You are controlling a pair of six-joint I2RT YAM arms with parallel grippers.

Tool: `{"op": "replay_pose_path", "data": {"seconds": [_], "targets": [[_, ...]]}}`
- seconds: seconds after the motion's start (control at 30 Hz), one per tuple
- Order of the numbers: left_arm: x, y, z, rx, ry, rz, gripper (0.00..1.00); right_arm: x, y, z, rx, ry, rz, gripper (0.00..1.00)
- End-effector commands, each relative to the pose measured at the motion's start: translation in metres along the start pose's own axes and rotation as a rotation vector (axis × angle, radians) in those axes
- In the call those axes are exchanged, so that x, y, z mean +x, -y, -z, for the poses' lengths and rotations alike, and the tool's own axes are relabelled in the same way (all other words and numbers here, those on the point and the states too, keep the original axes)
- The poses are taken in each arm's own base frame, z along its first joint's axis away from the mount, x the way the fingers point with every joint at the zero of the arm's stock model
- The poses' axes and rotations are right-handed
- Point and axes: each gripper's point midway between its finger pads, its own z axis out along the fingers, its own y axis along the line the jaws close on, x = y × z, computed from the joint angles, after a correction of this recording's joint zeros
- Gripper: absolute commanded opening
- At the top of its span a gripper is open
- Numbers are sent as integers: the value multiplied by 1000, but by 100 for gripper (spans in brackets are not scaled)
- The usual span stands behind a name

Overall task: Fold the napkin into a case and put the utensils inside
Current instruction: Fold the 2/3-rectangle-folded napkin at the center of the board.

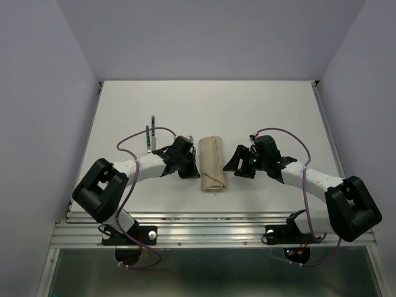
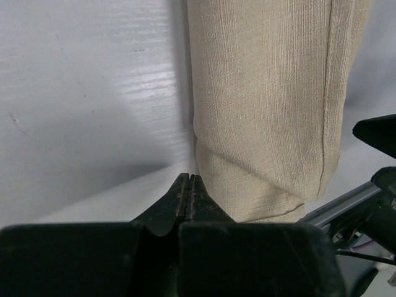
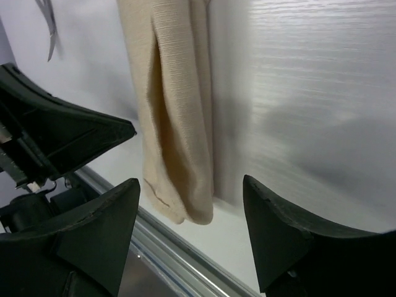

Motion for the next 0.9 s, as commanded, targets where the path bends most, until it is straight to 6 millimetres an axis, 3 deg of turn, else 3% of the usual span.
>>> {"op": "replay_pose_path", "data": {"seconds": [0.0, 0.13, 0.27, 0.57, 0.67, 0.8, 0.87], "targets": [[9, 18, -2, 73, -22, -23, 0, 0, -34, 1, -128, -5, 51, 77], [18, 19, -4, 72, -43, -23, 0, 14, -31, -6, -131, -47, 35, 76], [21, 17, -4, 72, -42, -17, 0, 23, -22, -12, -135, -64, -1, 65], [24, 14, -9, 64, -58, -16, 0, 43, -8, -23, -138, -127, -39, 62], [25, 13, -10, 60, -63, -11, 0, 45, -7, -24, -142, -136, -53, 55], [30, 7, -12, 46, -71, -9, 0, 46, -14, -22, -162, -134, -50, 38], [28, 8, -14, 56, -63, -8, 0, 45, -18, -19, -175, -132, -49, 36]]}}
